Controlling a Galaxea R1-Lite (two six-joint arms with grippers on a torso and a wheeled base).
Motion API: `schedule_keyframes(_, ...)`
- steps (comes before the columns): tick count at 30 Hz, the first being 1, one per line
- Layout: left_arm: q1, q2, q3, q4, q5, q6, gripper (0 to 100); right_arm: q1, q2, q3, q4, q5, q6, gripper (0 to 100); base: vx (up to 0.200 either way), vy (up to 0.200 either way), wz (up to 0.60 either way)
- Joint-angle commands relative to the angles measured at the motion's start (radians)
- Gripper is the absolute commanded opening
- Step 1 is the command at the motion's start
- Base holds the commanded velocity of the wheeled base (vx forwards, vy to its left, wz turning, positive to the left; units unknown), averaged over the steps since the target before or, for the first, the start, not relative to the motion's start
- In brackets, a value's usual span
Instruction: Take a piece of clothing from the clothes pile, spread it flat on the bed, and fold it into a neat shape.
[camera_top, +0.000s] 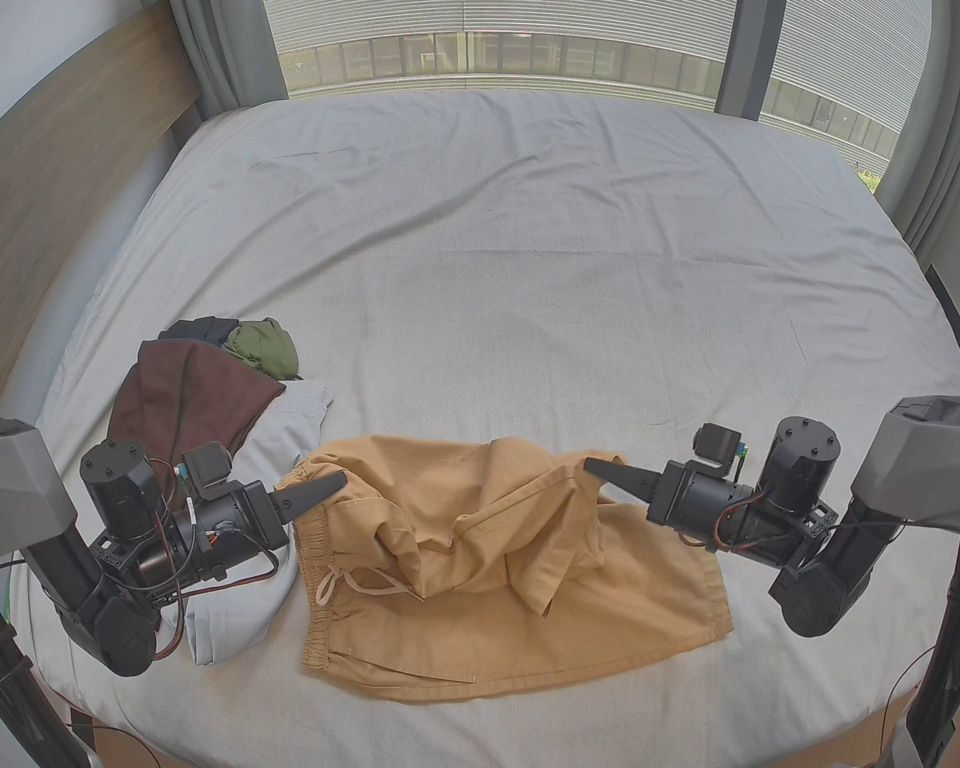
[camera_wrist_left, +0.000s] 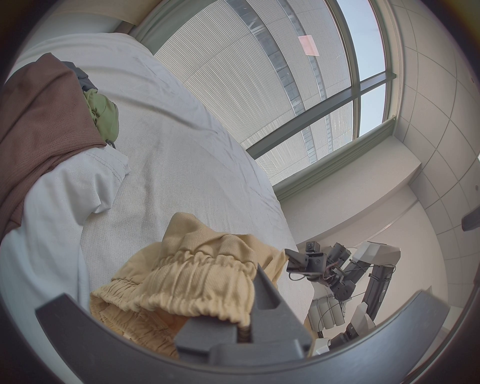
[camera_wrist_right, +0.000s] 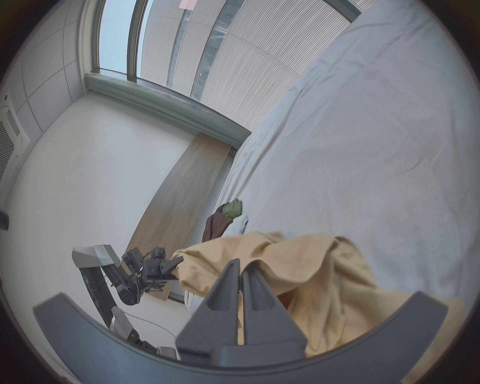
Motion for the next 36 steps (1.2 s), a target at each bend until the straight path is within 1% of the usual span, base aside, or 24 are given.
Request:
schedule_keyframes(1, 0.000, 0.006, 0.000, 0.001, 0.000, 0.000, 0, -0.061, -0.001, -0.016, 0.000, 0.013, 0.007, 0, 0.000, 0.000, 0.00)
schedule_keyframes(3, 0.000, 0.006, 0.000, 0.001, 0.000, 0.000, 0, -0.064, 0.001, -0.014, 0.000, 0.016, 0.007, 0, 0.000, 0.000, 0.00)
schedule_keyframes(4, 0.000, 0.009, 0.001, 0.001, 0.001, 0.000, 0, -0.070, 0.025, -0.013, -0.002, 0.033, 0.010, 0, 0.000, 0.000, 0.00)
schedule_keyframes(5, -0.002, 0.013, 0.001, -0.001, 0.001, 0.000, 0, -0.070, 0.036, -0.014, -0.002, 0.035, 0.010, 0, 0.000, 0.000, 0.00)
schedule_keyframes(12, 0.000, 0.016, 0.003, -0.001, 0.001, 0.003, 0, -0.062, 0.116, -0.023, -0.006, 0.038, 0.010, 0, 0.000, 0.000, 0.00)
schedule_keyframes(17, 0.000, 0.011, 0.003, -0.001, 0.001, 0.003, 0, -0.056, 0.117, -0.029, -0.006, 0.038, 0.010, 0, 0.000, 0.000, 0.00)
schedule_keyframes(18, 0.000, 0.011, 0.003, -0.001, 0.001, 0.003, 0, -0.051, 0.113, -0.029, -0.006, 0.038, 0.010, 100, 0.000, 0.000, 0.00)
schedule_keyframes(27, 0.000, 0.011, 0.003, -0.001, 0.001, 0.003, 0, 0.027, 0.056, 0.010, -0.006, 0.030, 0.007, 100, 0.000, 0.000, 0.00)
schedule_keyframes(36, 0.000, 0.014, 0.003, -0.001, 0.001, 0.003, 0, 0.053, 0.028, 0.014, -0.005, 0.030, 0.007, 100, 0.000, 0.000, 0.00)
